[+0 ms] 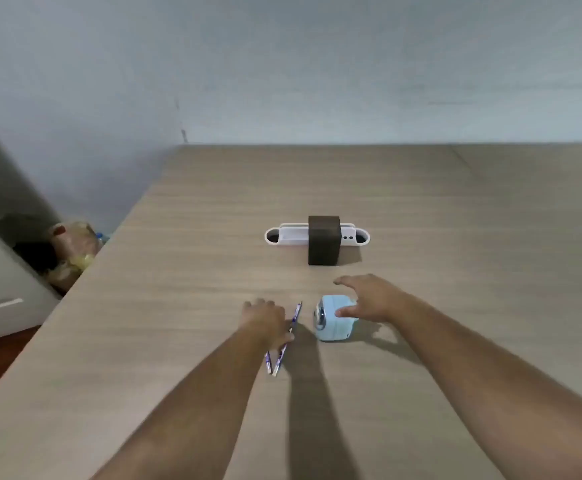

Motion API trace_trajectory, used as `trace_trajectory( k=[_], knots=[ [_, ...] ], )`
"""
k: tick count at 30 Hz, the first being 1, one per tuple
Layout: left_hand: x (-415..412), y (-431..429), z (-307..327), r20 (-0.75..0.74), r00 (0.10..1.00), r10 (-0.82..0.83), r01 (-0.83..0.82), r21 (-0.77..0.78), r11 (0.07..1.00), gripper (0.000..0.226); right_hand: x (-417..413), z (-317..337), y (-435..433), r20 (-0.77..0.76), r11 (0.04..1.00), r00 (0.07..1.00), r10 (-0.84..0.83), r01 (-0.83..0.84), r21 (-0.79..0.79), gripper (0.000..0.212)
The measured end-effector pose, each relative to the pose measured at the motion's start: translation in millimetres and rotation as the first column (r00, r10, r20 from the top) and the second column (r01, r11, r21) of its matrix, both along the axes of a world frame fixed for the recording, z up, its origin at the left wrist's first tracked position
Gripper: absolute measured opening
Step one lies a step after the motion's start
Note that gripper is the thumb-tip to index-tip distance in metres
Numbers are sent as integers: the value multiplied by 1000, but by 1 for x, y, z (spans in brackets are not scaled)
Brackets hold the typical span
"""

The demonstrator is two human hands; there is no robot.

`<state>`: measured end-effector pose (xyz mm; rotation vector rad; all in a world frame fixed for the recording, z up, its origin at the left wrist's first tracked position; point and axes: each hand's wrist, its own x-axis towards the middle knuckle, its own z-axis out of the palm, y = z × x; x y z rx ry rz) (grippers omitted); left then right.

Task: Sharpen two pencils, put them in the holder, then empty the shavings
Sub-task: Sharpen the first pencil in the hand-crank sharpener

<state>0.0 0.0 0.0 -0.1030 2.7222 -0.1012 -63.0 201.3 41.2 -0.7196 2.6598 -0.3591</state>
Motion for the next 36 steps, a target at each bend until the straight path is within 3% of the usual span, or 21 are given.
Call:
trace_trajectory(
  k=[3,9,12,14,16,19,21,23,27,32,36],
  knots=[
    [3,8,-27,70,996,-47,53,-83,995,54,0,-15,-3,9,1000,1000,13,-14,26,71],
    [2,22,-60,42,998,-37,41,-99,994,36,-7,-32,-6,-60,994,997,57,-51,93,66],
    [2,23,-53,14,1000,27,-27,14,1000,35,-11,-29,-10,-70,988,994,79,-68,138,60],
    [0,21,-42,-31,989,145,-136,194,972,32,-12,-28,-12,-71,986,994,78,-67,154,56],
    [-2,16,-30,-64,954,293,-241,420,875,25,-12,-30,-13,-72,986,995,73,-61,158,55],
    [-4,1,-23,-19,890,455,-291,745,600,15,-11,-31,-12,-75,985,995,71,-58,163,58],
    [-2,-15,-22,37,873,486,-316,801,508,27,-10,-30,-12,-62,986,996,62,-51,161,60],
    [5,-34,-24,6,883,470,-316,748,583,33,-9,-28,-13,-62,984,996,62,-51,168,59],
    [20,-61,-21,-76,942,327,-257,463,848,28,-9,-27,-15,-64,987,997,49,-38,159,56],
    [21,-56,-18,-85,974,209,-151,442,884,23,-8,-26,-15,-70,989,997,35,-25,143,55],
    [15,-58,-24,-77,976,204,-144,476,867,22,-7,-26,-15,-70,989,997,35,-25,144,55]
  ],
)
